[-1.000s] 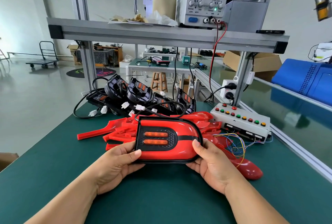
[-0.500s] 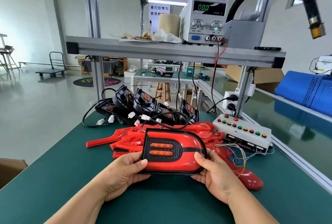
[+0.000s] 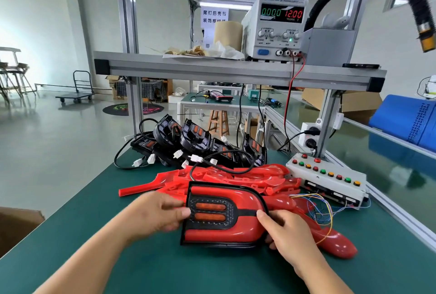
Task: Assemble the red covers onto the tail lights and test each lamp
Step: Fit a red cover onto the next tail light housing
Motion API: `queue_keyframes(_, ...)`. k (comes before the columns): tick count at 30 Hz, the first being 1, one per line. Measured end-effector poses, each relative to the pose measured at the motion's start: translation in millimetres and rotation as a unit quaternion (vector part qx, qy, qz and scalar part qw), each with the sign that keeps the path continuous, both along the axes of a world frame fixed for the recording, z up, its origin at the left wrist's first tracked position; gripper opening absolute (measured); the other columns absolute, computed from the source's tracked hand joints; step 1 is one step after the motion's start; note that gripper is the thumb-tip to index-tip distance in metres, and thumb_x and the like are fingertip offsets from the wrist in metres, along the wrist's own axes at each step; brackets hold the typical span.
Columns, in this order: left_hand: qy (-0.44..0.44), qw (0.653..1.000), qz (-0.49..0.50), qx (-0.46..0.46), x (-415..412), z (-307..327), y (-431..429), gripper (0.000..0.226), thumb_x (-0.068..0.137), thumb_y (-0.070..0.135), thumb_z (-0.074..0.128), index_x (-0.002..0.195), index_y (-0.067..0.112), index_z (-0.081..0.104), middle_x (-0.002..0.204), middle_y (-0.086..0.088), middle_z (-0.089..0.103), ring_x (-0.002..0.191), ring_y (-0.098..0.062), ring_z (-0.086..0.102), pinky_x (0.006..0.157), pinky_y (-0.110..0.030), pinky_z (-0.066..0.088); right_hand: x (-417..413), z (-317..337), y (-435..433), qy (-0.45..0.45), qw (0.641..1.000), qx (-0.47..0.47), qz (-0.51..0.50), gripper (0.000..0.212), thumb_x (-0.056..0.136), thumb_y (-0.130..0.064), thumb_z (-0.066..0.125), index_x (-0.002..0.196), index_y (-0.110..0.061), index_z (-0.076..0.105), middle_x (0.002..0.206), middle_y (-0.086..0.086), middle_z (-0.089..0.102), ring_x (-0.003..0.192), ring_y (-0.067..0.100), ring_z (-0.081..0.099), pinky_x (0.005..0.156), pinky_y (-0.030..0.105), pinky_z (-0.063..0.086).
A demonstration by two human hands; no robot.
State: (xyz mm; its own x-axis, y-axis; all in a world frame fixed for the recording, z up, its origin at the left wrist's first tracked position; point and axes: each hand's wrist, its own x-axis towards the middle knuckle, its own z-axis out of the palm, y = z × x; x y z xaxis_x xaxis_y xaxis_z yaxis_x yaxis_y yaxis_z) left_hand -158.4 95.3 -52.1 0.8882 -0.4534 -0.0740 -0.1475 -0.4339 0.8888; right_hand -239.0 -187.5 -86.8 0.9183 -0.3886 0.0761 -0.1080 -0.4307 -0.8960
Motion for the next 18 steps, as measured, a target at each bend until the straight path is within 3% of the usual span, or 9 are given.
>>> queue_keyframes(3,-0.063,0.991,0.116,-0.034,30.5,16.2,-1.4,0.013,0.089,0.019,0.068,0.099,0.012,0.071,0.074,-0.003,0.074,0.066,-0.011,0.069,0.065,-0.024,0.058,0.4,2.0,1.2,0.014,1.000,0.003,-0.010,0.029,0.087,-0.050,0.063,0.079,-0.024,0.070,0.057,-0.005,0.069,0.049,0.010,0.064,0.051,0.021,0.049)
queue_keyframes(8,-0.108,0.982,0.153,0.018,84.8,39.9,-43.3,0.031,0.095,0.009,0.052,0.123,0.020,0.062,0.076,-0.006,0.070,0.059,-0.014,0.061,0.057,-0.023,0.051,2.9,-1.7,3.6,0.018,1.000,-0.009,-0.020,0.034,0.092,-0.043,0.061,0.075,-0.016,0.069,0.057,-0.001,0.069,0.048,0.011,0.063,0.066,0.036,0.058)
queue_keyframes(10,-0.127,0.978,0.140,0.090,98.2,47.5,-64.0,0.038,0.097,0.015,0.049,0.133,0.025,0.056,0.093,-0.011,0.070,0.061,-0.018,0.058,0.060,-0.029,0.051,2.6,-2.2,2.7,0.024,0.999,-0.013,-0.018,0.034,0.095,-0.040,0.057,0.076,-0.014,0.068,0.057,0.001,0.068,0.047,0.009,0.061,0.067,0.035,0.058)
queue_keyframes(12,-0.182,0.952,0.114,0.219,106.4,53.9,-80.3,0.042,0.100,0.021,0.044,0.141,0.027,0.048,0.129,-0.013,0.059,0.068,-0.016,0.060,0.059,-0.024,0.050,2.4,-2.1,0.6,0.026,0.999,-0.042,-0.012,0.035,0.098,-0.037,0.053,0.078,-0.013,0.068,0.058,0.002,0.068,0.051,0.010,0.063,0.068,0.033,0.057)
queue_keyframes(14,-0.221,0.917,0.088,0.320,112.3,57.2,-91.5,0.043,0.101,0.024,0.040,0.144,0.023,0.044,0.148,-0.010,0.044,0.106,-0.021,0.061,0.083,-0.026,0.049,1.6,-1.0,-1.0,0.015,0.996,-0.087,-0.010,0.029,0.098,-0.034,0.052,0.078,-0.020,0.067,0.060,0.002,0.067,0.058,0.010,0.064,0.067,0.025,0.053)
queue_keyframes(15,-0.232,0.902,0.080,0.354,114.5,58.4,-94.6,0.042,0.102,0.026,0.038,0.143,0.019,0.046,0.147,-0.010,0.045,0.121,-0.024,0.053,0.094,-0.029,0.044,1.3,0.5,-1.6,0.006,0.993,-0.115,-0.011,0.025,0.098,-0.033,0.053,0.076,-0.026,0.065,0.062,-0.002,0.066,0.062,0.007,0.063,0.065,0.017,0.049)
queue_keyframes(16,-0.240,0.890,0.076,0.381,117.5,58.4,-97.1,0.039,0.102,0.027,0.037,0.137,0.016,0.052,0.141,-0.011,0.051,0.123,-0.026,0.051,0.098,-0.033,0.042,1.4,2.7,-2.3,-0.004,0.989,-0.149,-0.013,0.023,0.097,-0.032,0.054,0.075,-0.029,0.063,0.066,-0.006,0.064,0.065,0.004,0.061,0.063,0.010,0.044)
queue_keyframes(18,-0.241,0.872,0.082,0.419,124.3,58.4,-98.9,0.036,0.103,0.029,0.035,0.103,0.008,0.065,0.115,-0.013,0.063,0.096,-0.025,0.059,0.085,-0.036,0.047,4.1,10.3,-5.9,-0.041,0.976,-0.213,-0.026,0.020,0.095,-0.029,0.057,0.077,-0.029,0.065,0.074,-0.012,0.061,0.069,0.001,0.056,0.064,0.007,0.040)
